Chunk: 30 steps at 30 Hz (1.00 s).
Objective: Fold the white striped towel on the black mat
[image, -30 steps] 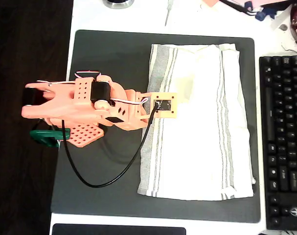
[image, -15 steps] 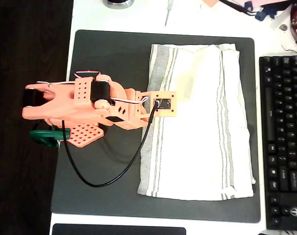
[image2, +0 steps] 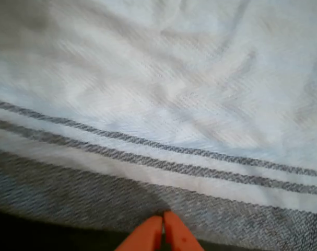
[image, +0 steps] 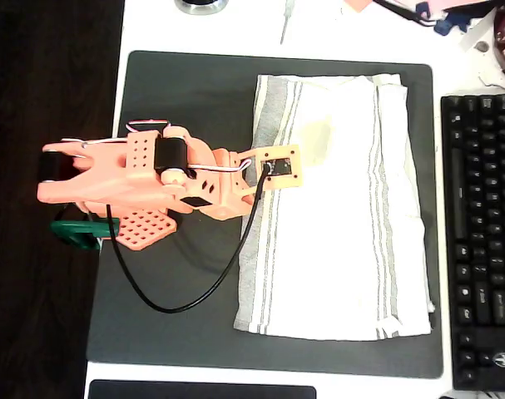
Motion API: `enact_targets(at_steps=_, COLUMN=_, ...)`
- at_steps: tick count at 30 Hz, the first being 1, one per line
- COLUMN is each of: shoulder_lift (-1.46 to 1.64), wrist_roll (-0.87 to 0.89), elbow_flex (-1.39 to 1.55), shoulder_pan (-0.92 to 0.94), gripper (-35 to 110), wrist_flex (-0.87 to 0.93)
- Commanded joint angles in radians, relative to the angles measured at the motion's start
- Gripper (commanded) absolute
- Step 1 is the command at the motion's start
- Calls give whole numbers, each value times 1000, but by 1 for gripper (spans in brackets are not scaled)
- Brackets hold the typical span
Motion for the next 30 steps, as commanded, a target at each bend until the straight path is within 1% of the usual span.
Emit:
enact_targets(at_steps=1, shoulder_lift=-135, wrist_roll=8, elbow_flex=-123, shoulder_pan=-63, gripper=0, wrist_flex=9)
enact_targets(at_steps=8, shoulder_lift=-468, wrist_roll=138, elbow_flex=-377, shoulder_pan=-239, gripper=0, wrist_flex=-32)
enact_targets(at_steps=15, shoulder_lift=-824, wrist_roll=313, elbow_flex=-716, shoulder_pan=-436, gripper=0, wrist_flex=-54)
enact_targets(at_steps=18, shoulder_lift=-928, wrist_roll=365, elbow_flex=-831, shoulder_pan=-505, gripper=0, wrist_flex=-81)
enact_targets(at_steps=23, shoulder_lift=-1203, wrist_roll=491, elbow_flex=-1137, shoulder_pan=-598, gripper=0, wrist_flex=-51)
enact_targets(at_steps=30, shoulder_lift=-1589, wrist_roll=603, elbow_flex=-1503, shoulder_pan=-690, gripper=2, wrist_flex=-12)
